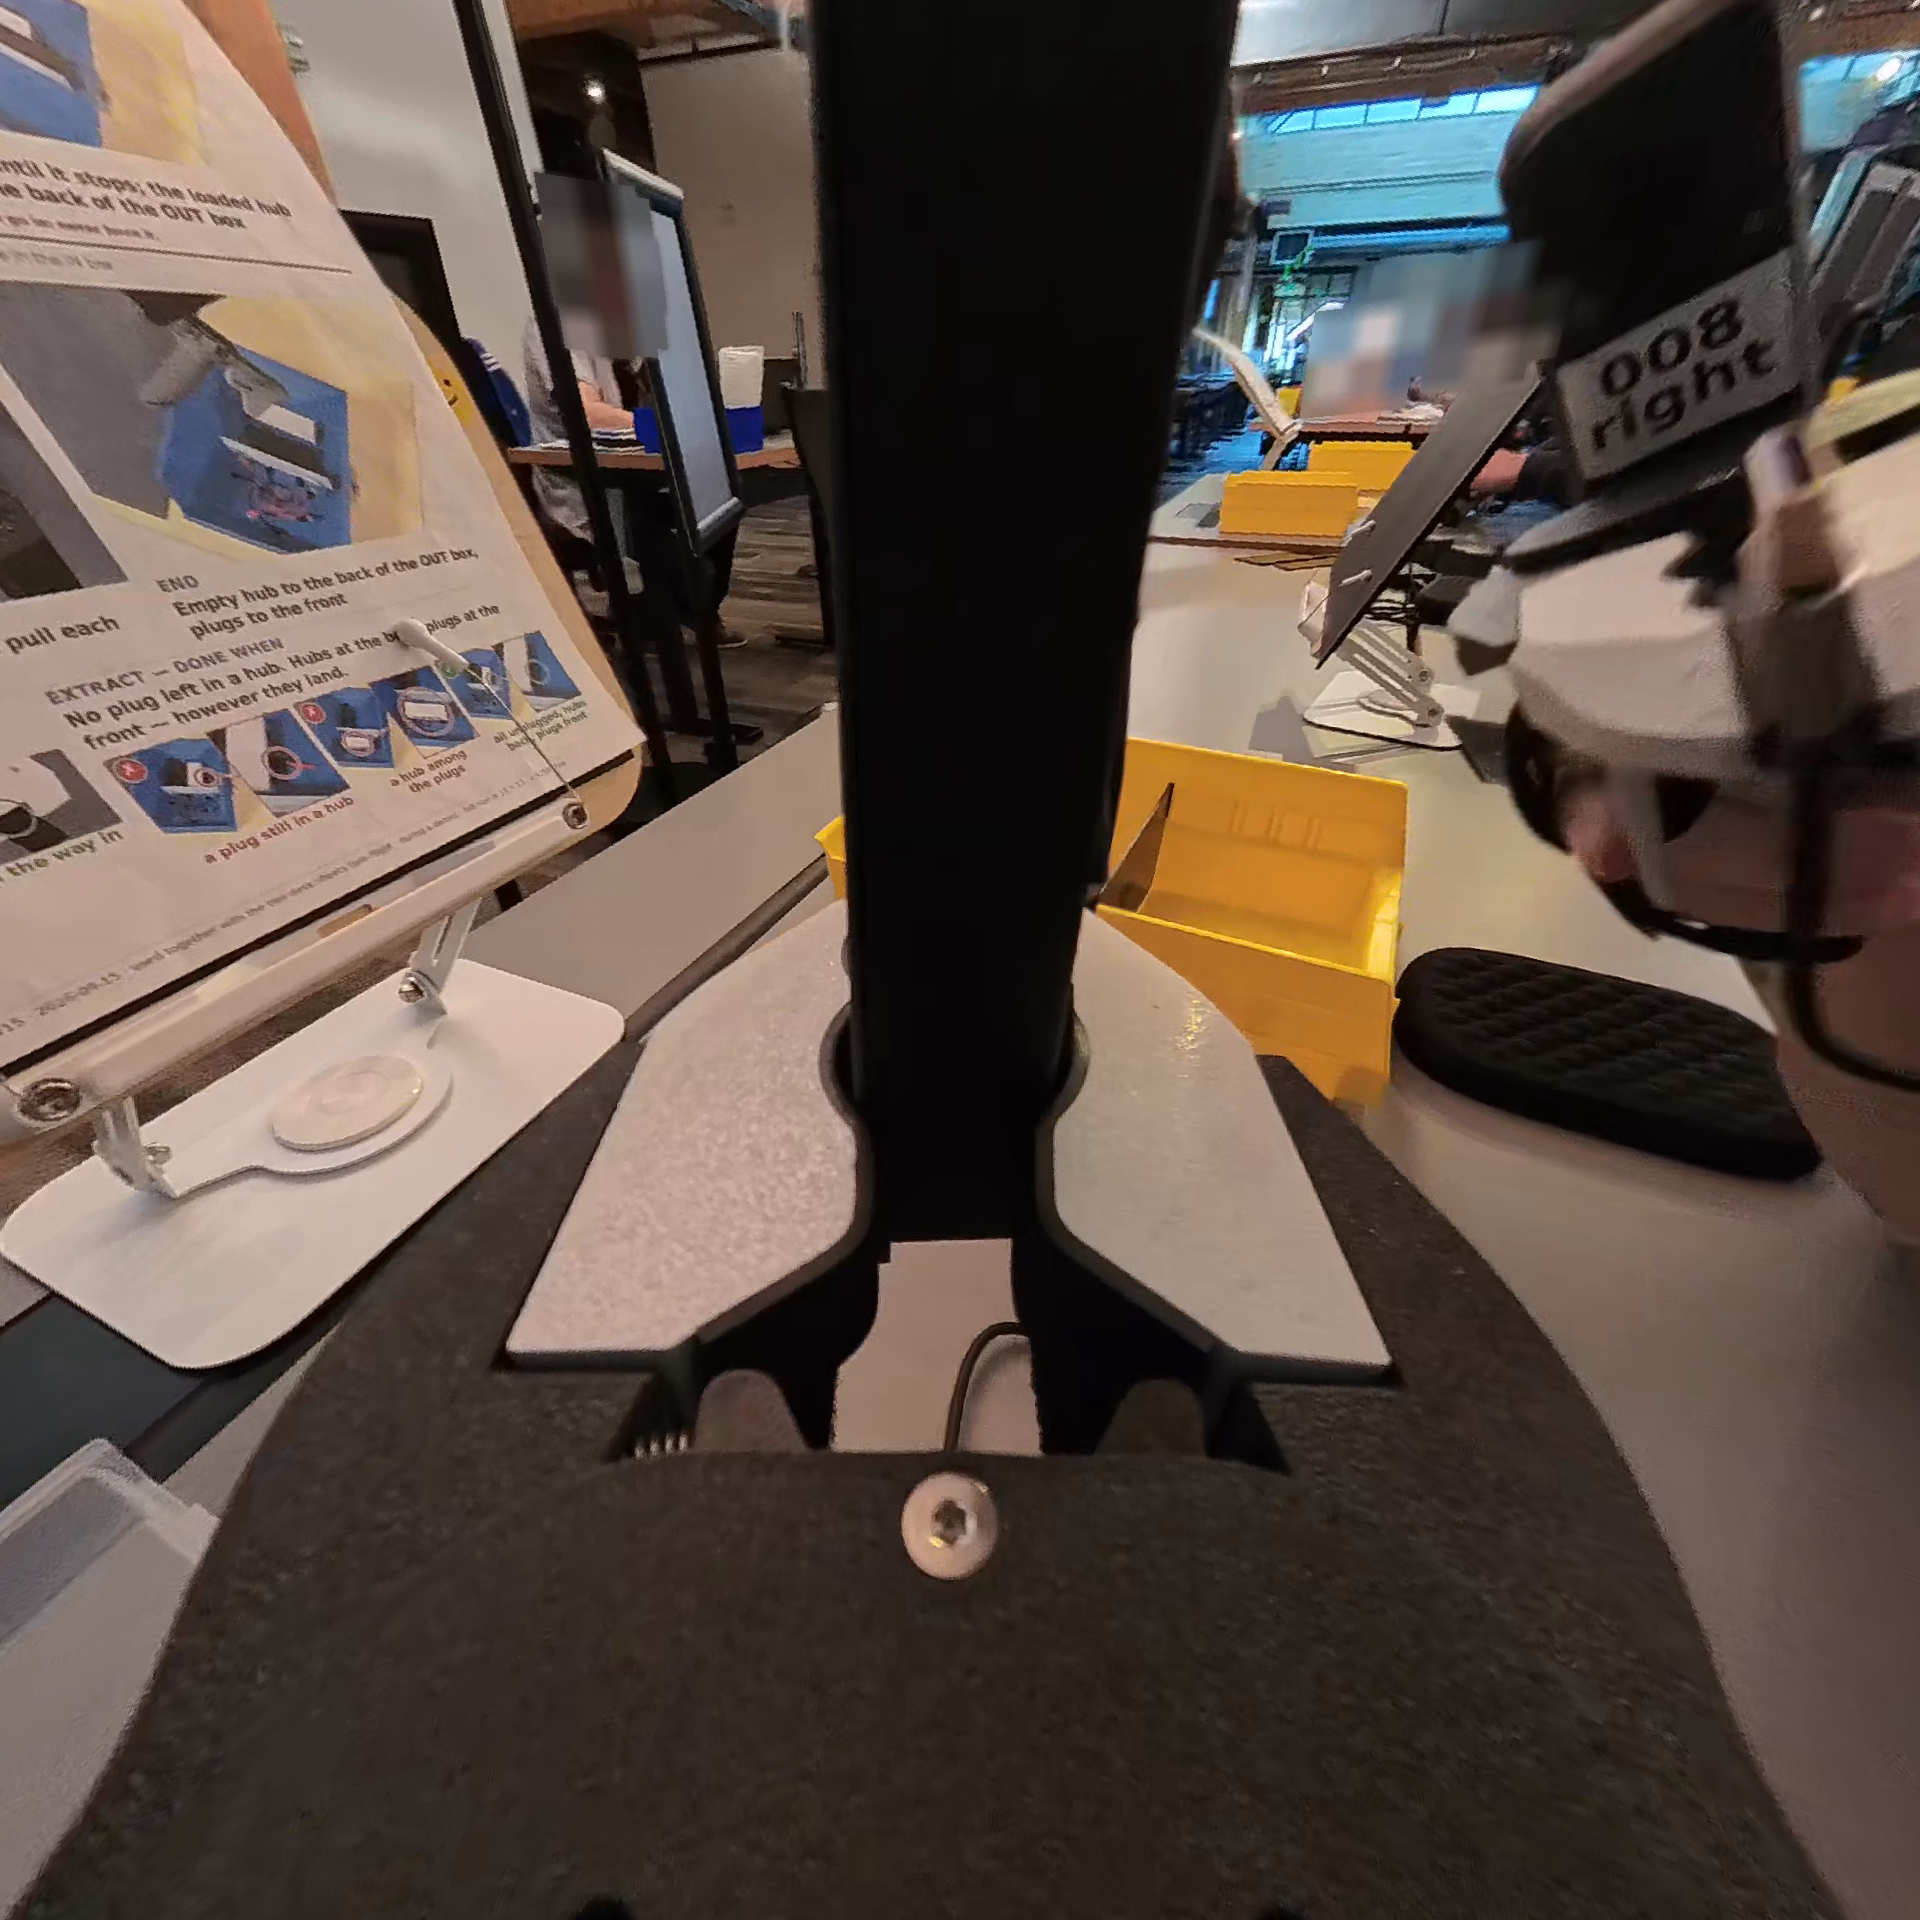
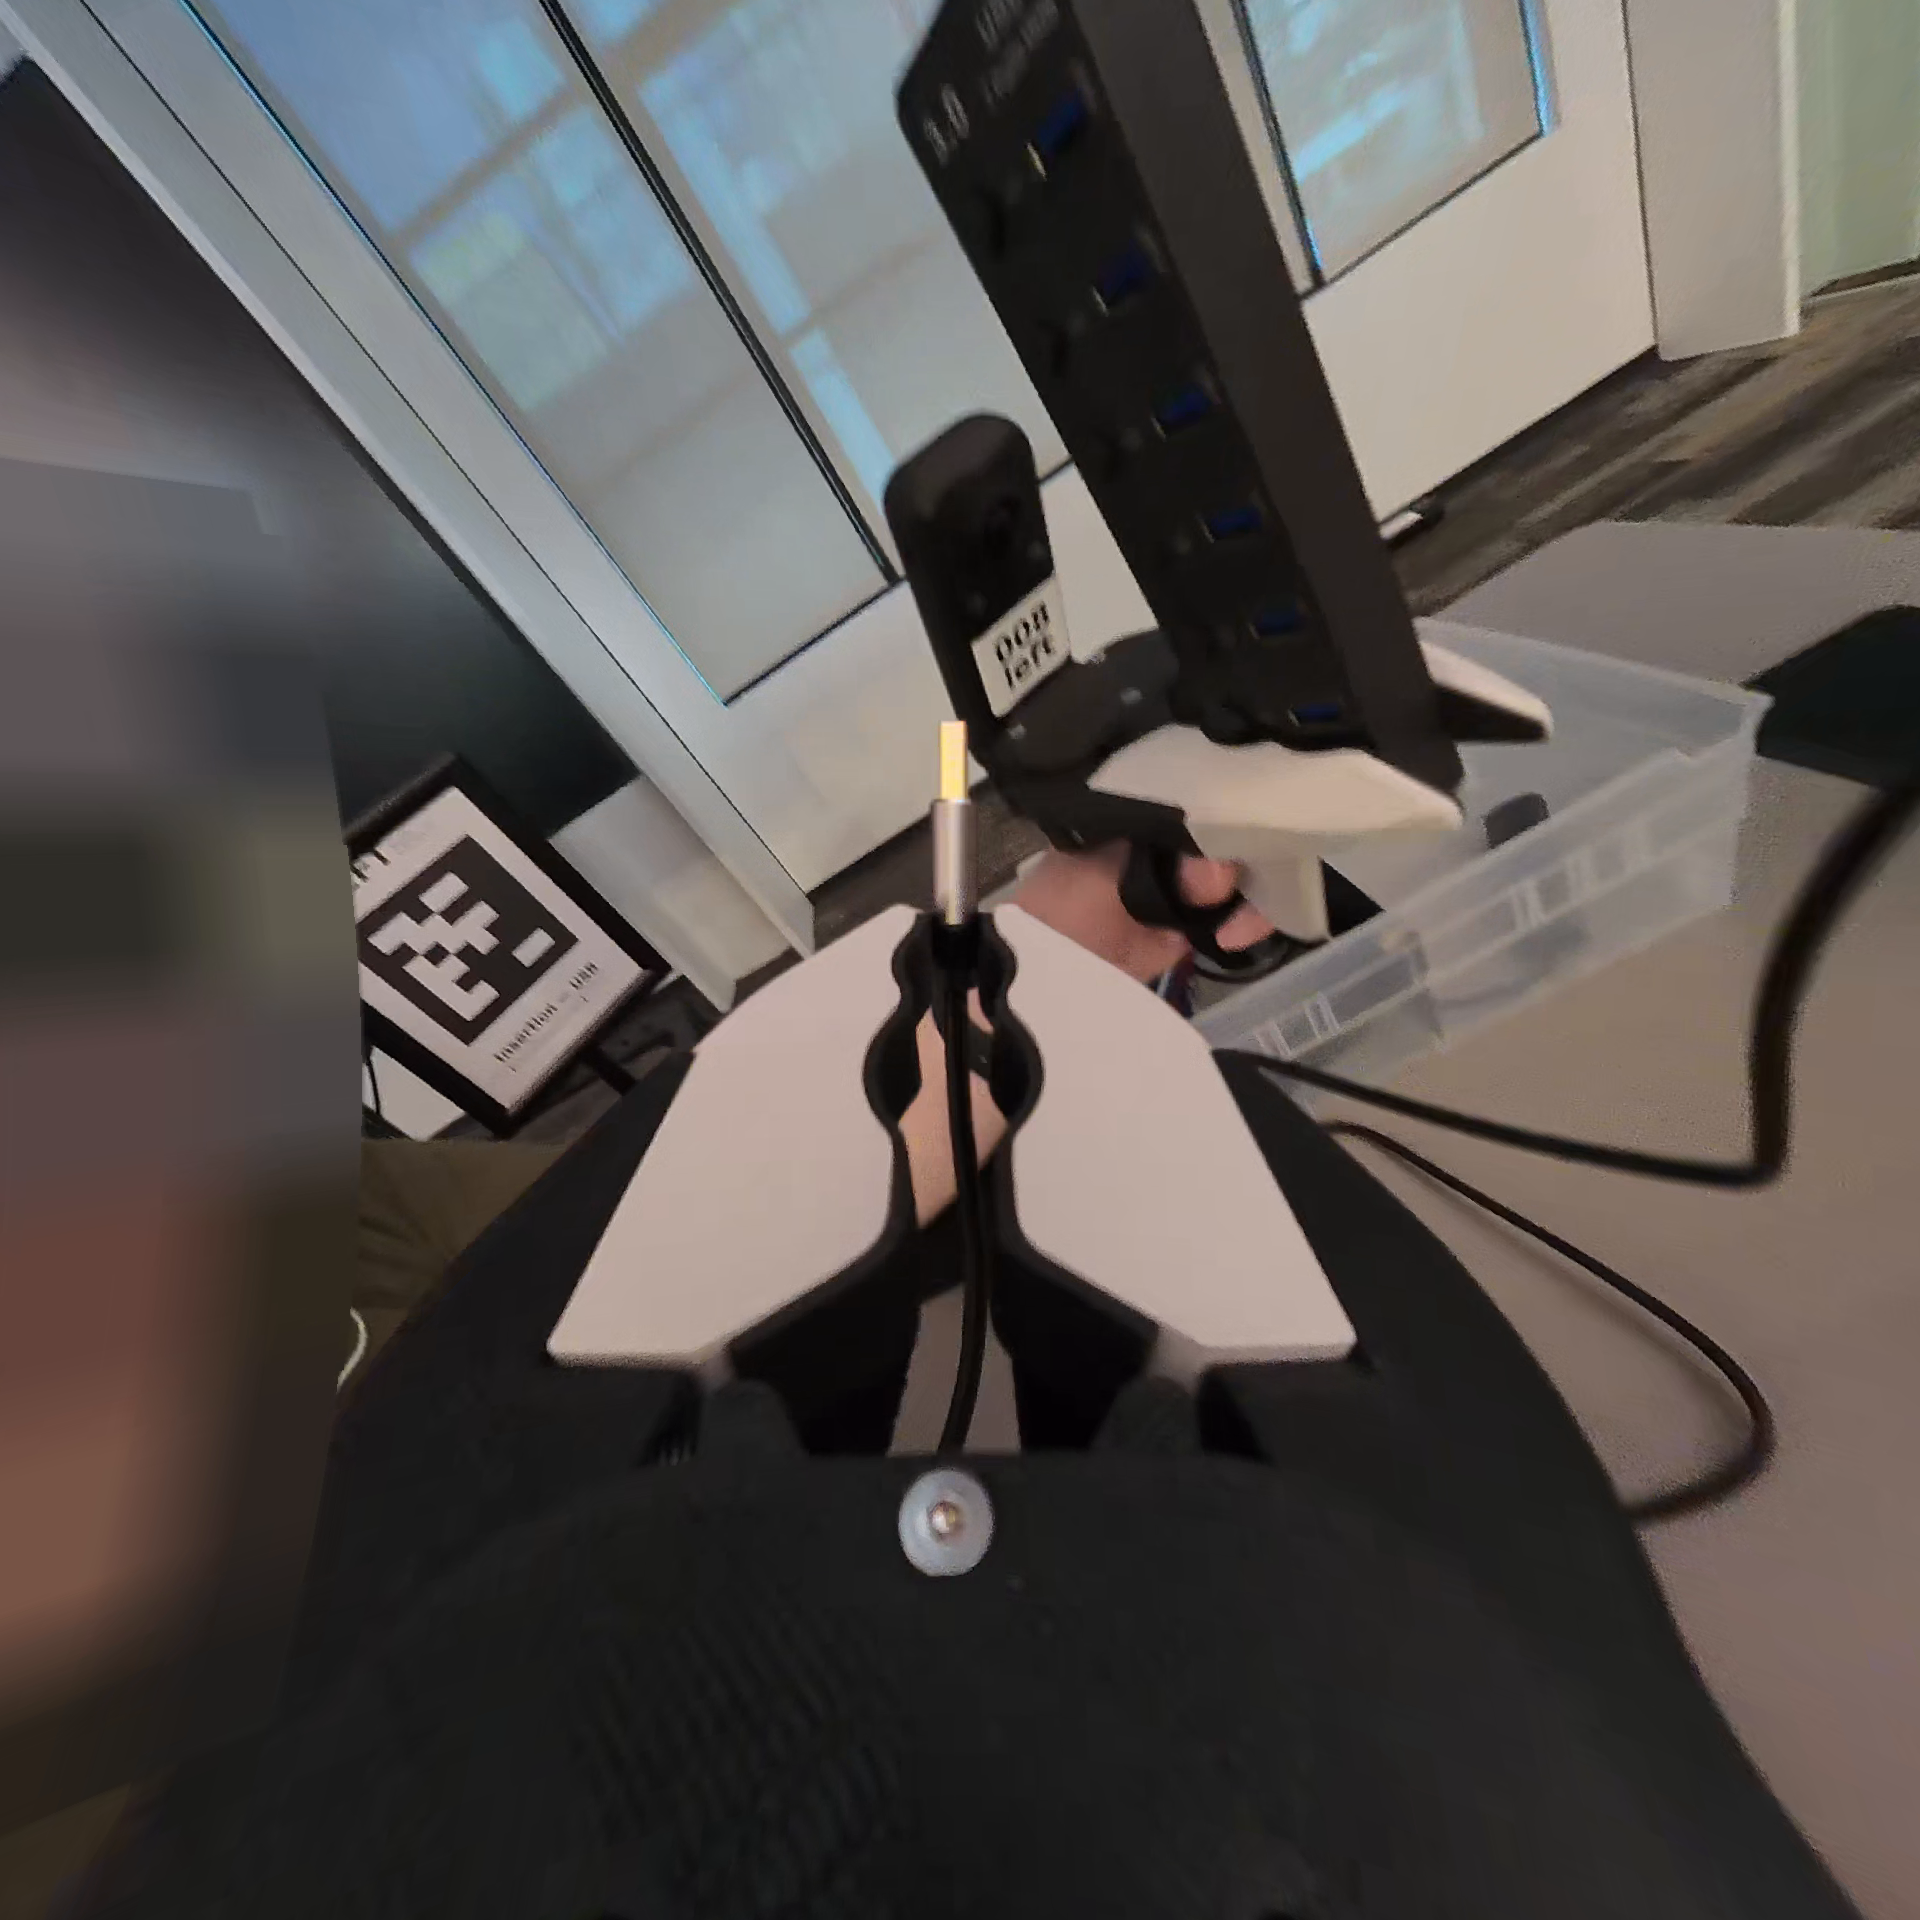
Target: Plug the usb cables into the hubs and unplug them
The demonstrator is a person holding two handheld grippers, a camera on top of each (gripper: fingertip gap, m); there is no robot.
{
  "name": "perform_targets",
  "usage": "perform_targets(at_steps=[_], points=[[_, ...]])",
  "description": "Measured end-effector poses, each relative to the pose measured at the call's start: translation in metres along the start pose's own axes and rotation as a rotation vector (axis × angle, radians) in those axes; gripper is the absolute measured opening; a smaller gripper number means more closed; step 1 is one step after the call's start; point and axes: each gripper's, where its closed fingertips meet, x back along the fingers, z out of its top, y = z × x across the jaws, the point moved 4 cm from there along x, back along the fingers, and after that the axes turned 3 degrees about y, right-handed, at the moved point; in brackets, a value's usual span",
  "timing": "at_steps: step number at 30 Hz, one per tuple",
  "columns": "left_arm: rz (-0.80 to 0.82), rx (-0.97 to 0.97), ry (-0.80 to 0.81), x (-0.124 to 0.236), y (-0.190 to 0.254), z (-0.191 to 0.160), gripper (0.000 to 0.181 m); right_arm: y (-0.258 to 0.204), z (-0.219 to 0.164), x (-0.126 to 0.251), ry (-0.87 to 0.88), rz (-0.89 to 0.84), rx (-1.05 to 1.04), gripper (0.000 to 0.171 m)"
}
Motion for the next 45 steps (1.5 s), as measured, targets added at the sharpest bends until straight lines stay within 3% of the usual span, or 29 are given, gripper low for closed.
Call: perform_targets(at_steps=[6,17,24,45], points=[[0.075,-0.005,-0.016,-0.01,-0.002,-0.009,0.026,-0.004,0.013,-0.01,0.012,0.101,-0.119,0.008],[0.116,-0.023,0.041,-0.008,-0.01,-0.013,0.026,0.021,-0.007,-0.029,-0.045,0.186,-0.334,0.008],[0.089,-0.059,0.064,-0.002,-0.002,0.001,0.025,0.033,-0.001,-0.021,-0.01,0.157,-0.361,0.008],[0.061,-0.133,0.023,-0.009,0.007,-0.005,0.025,0.033,0.001,-0.019,0.025,0.175,-0.393,0.008]])
